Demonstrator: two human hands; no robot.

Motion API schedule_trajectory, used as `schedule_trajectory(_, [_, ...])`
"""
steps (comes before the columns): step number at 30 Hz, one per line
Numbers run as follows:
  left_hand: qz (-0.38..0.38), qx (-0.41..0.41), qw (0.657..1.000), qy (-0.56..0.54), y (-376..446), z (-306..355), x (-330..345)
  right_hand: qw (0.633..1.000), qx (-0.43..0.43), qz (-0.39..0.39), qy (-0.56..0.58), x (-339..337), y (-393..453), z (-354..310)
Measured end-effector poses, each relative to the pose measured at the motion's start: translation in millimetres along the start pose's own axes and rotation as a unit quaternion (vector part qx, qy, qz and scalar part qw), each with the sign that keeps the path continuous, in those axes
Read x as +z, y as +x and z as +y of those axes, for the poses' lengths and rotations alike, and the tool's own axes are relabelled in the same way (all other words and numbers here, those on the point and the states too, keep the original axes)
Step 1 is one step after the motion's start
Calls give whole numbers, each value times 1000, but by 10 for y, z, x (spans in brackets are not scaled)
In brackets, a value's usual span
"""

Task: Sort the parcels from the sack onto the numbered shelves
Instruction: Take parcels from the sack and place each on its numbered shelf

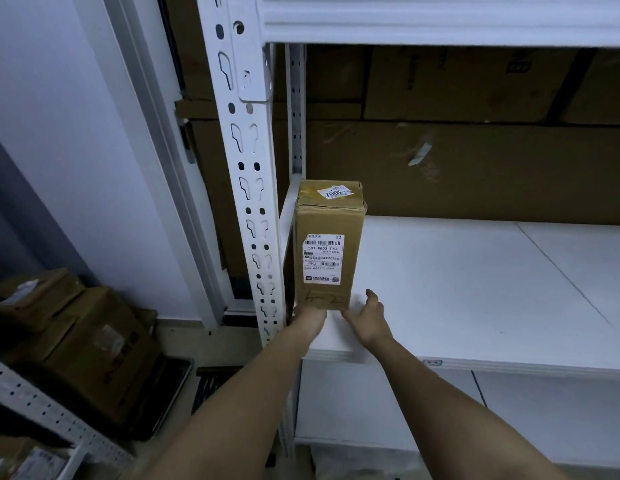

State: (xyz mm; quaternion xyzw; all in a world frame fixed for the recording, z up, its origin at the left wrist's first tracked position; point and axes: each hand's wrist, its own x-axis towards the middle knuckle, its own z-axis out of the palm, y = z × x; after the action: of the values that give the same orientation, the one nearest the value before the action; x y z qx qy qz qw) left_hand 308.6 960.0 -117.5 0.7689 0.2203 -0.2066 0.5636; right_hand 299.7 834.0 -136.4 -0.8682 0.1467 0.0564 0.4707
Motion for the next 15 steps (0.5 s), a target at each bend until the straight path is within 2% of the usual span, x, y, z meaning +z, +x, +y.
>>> schedule_trajectory(2, [-6, -10, 1000, 13, -70, -28, 29, 1000, 4, 7, -23, -37, -120, 71])
schedule_trajectory(7, [-33, 31, 998, 48, -213, -58, 274, 998, 17, 37, -56, -281, -436, 259])
schedule_trajectory(15, [-75, 71, 990, 94, -843, 72, 1153, 997, 27, 64, -12, -1052, -773, 787])
